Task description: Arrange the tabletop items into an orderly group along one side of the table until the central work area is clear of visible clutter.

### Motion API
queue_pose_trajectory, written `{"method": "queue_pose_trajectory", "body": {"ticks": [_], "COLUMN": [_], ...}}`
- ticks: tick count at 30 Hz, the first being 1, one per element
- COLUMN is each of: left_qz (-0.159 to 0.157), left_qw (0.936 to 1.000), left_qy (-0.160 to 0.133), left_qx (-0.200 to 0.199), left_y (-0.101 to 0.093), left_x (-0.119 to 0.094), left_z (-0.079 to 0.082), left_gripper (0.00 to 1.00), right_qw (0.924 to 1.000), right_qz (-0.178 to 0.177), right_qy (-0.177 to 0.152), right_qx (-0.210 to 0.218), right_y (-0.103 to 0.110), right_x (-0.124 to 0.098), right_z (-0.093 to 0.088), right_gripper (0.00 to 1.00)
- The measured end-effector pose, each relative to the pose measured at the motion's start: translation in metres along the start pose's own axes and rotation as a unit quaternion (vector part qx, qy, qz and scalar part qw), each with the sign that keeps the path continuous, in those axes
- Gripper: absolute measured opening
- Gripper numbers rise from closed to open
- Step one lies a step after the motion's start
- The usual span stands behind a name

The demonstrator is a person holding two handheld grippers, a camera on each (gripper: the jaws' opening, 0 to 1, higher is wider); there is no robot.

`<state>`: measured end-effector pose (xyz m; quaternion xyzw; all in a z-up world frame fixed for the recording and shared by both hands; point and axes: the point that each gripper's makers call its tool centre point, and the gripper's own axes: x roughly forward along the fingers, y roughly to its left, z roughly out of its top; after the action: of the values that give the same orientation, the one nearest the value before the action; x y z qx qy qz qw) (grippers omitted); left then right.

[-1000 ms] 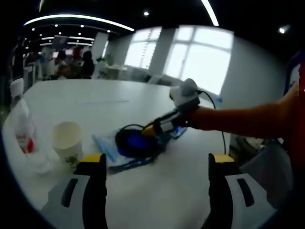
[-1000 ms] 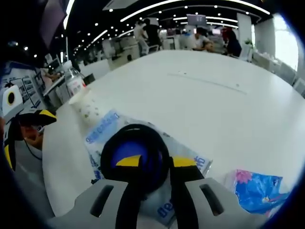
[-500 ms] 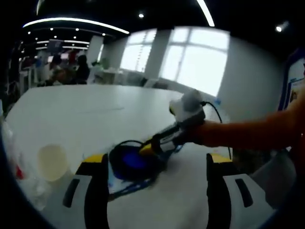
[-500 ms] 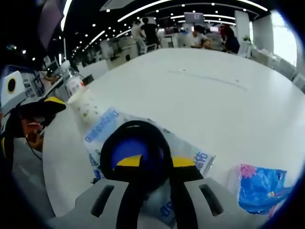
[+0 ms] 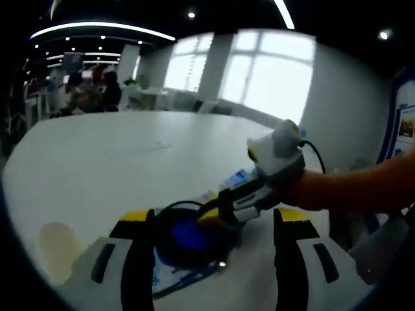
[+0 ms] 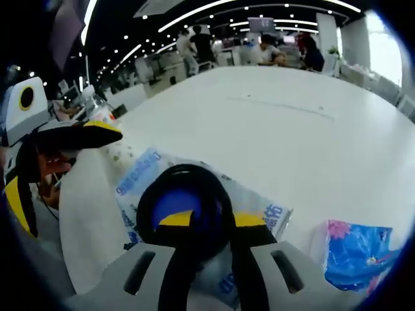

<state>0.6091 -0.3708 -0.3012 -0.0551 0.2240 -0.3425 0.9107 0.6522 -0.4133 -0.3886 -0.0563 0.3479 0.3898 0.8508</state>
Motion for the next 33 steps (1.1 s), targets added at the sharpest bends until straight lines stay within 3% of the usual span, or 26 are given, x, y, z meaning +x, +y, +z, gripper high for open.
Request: {"method": "queue_pose_trajectory", "body": {"ticks": [18,33], "left_qz": [0.079,0.108], "left_qw": [0.9944,0.9885], "left_qy": [0.069,0.103], "left_qx": [-0.018,-0.025], "left_y": [0.039,0.054], "left_x": [0.031,0.038], "left_z": [-0.039,-0.063], "left_gripper": [0.54,0.44], "right_qw": [0.9999,0.9999], "right_qz": [0.0,0.001], "right_qy": [-0.006,-0.008], "right_qx": [0.011,0.015], "right_y": [0.0,0.001], "right_x": [-0.001,0.0], "right_z": [-0.001,-0.001], "right_gripper": [0.21,0.21]}}
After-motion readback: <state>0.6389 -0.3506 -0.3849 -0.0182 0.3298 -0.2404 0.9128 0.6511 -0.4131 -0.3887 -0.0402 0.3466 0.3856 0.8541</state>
